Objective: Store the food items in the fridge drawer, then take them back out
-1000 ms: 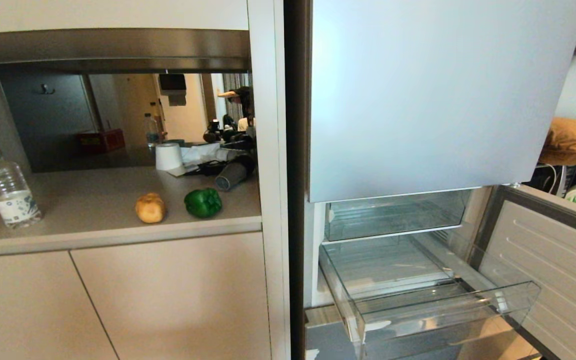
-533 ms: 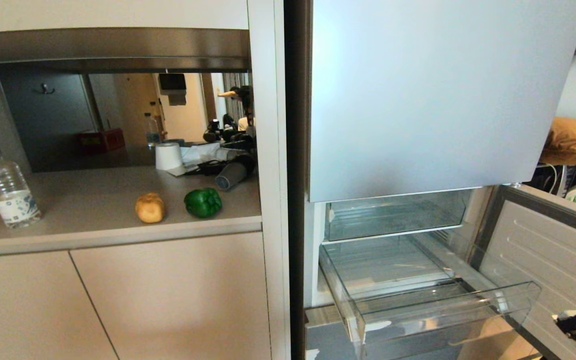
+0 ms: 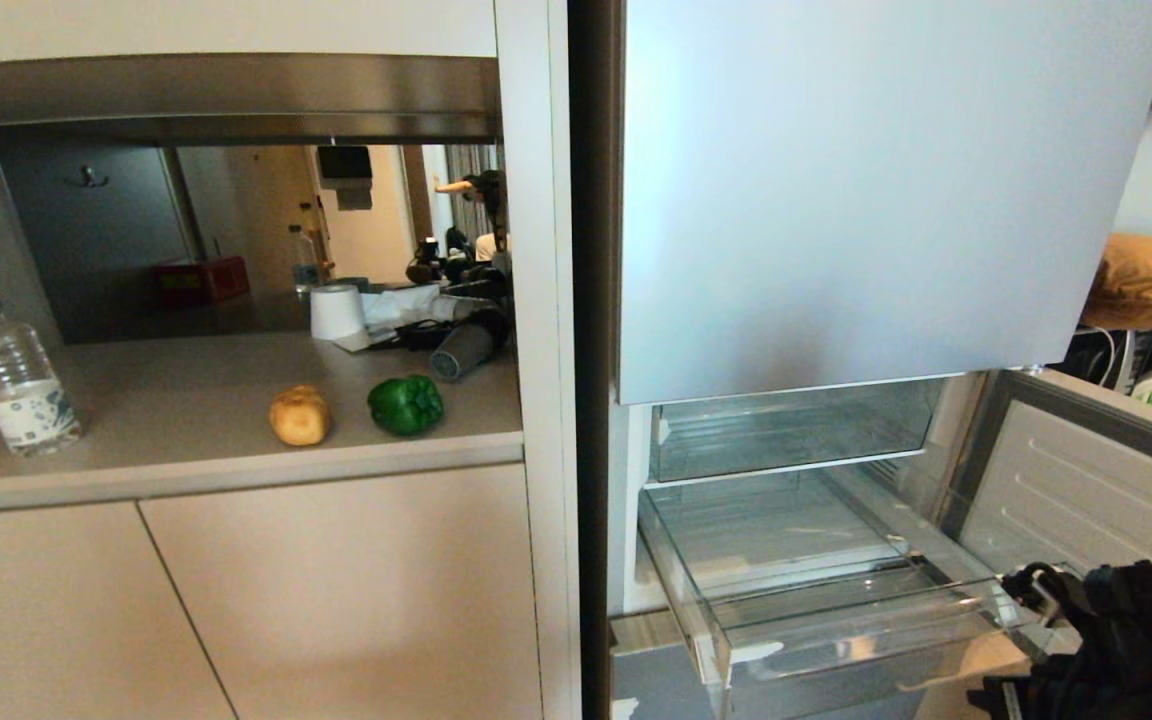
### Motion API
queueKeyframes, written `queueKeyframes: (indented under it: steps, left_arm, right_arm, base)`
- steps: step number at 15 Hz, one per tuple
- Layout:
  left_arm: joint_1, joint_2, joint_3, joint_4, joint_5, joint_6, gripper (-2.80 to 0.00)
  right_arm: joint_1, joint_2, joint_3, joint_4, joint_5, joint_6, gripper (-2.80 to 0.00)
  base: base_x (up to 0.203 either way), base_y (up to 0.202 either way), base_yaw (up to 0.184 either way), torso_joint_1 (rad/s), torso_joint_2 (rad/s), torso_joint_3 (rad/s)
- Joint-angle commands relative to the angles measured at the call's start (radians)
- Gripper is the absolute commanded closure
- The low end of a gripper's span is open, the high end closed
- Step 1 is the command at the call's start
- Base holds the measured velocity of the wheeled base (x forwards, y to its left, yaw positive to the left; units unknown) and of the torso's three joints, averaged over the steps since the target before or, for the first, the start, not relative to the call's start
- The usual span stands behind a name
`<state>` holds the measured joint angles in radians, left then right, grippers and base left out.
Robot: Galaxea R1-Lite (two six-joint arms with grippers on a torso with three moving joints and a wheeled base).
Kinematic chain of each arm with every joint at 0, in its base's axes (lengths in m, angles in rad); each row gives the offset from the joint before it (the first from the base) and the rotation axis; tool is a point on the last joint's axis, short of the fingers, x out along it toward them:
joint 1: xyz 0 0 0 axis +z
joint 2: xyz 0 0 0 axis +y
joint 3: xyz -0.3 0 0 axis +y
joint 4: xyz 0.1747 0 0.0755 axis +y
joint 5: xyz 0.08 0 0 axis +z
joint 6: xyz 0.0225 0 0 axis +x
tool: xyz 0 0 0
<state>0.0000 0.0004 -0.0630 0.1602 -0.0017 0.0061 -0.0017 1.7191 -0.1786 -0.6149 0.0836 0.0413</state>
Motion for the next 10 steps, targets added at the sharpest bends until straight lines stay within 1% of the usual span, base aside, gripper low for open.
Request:
queueKeyframes:
  steps: [1, 5, 7, 10]
  left_arm:
    - [0.002, -0.002, 0.0, 0.001, 0.0, 0.0, 0.0]
    - [0.0, -0.002, 0.0, 0.001, 0.0, 0.0, 0.0]
    - [0.0, -0.002, 0.0, 0.001, 0.0, 0.0, 0.0]
    - [0.0, -0.002, 0.0, 0.001, 0.0, 0.0, 0.0]
  right_arm:
    - [-0.001, 0.112, -0.023, -0.014, 0.001, -0.014, 0.0]
    - [-0.002, 0.188, -0.1, -0.019, 0.002, -0.023, 0.0]
    - [-0.002, 0.214, -0.142, -0.021, 0.008, -0.058, 0.0]
    - [-0.002, 0.261, -0.193, -0.068, 0.026, -0.072, 0.0]
  base:
    - [0.0, 0.0, 0.0, 0.0, 0.0, 0.0]
    - [0.0, 0.0, 0.0, 0.0, 0.0, 0.0]
    - [0.0, 0.0, 0.0, 0.0, 0.0, 0.0]
    - [0.0, 0.0, 0.0, 0.0, 0.0, 0.0]
